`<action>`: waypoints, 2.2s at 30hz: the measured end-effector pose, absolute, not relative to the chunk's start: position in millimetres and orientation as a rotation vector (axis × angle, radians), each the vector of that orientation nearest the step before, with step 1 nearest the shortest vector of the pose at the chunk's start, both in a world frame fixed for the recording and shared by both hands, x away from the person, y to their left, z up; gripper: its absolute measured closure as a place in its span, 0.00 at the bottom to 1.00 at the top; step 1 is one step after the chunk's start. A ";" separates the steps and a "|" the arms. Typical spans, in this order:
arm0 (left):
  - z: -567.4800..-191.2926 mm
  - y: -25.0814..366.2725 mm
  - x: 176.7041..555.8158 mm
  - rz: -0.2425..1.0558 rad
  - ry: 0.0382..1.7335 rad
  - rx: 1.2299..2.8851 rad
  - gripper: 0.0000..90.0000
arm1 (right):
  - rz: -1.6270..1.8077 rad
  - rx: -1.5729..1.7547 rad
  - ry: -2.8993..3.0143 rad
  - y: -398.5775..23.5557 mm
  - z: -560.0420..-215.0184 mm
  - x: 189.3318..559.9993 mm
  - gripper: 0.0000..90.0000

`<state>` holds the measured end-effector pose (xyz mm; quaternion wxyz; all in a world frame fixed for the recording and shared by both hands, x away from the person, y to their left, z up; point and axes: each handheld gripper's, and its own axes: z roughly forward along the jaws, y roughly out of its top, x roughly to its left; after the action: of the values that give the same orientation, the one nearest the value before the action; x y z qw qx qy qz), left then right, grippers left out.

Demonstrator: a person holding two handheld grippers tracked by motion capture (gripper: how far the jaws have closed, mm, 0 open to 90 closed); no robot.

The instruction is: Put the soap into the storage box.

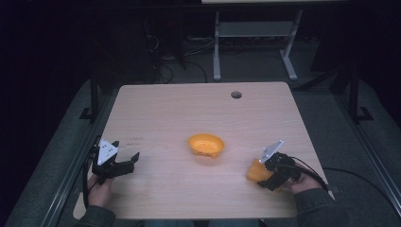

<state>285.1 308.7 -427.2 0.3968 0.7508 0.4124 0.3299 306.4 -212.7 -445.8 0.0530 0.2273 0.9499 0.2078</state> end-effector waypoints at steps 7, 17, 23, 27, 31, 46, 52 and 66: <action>-426.8 309.3 284.5 0.838 1.047 1.902 0.16 | 0.635 0.667 2.865 -213.5 -435.1 307.2 0.23; -426.3 309.9 284.4 0.838 1.047 1.904 0.16 | 0.641 0.646 2.851 -211.6 -425.8 308.3 0.23; -426.4 310.0 284.5 0.837 1.048 1.898 0.16 | 0.634 0.606 2.853 -208.7 -423.9 308.4 0.23; -426.3 310.0 284.4 0.838 1.047 1.900 0.16 | 0.637 0.606 2.850 -207.4 -420.0 309.6 0.23; -426.4 309.8 284.4 0.838 1.048 1.901 0.16 | 0.633 0.596 2.845 -204.3 -414.8 311.8 0.23; -425.9 310.9 284.6 0.837 1.052 1.898 0.16 | 0.618 0.531 2.845 -186.4 -401.8 323.6 0.23; -425.9 310.9 284.5 0.836 1.051 1.897 0.16 | 0.616 0.496 2.840 -178.2 -396.1 328.8 0.23; -425.9 310.5 284.4 0.838 1.050 1.901 0.16 | 0.618 0.473 2.855 -169.3 -389.9 338.6 0.23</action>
<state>284.4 310.5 -425.9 0.3959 0.7499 0.4144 0.3304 338.6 -169.3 -389.9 0.0912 0.1591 0.9608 0.2080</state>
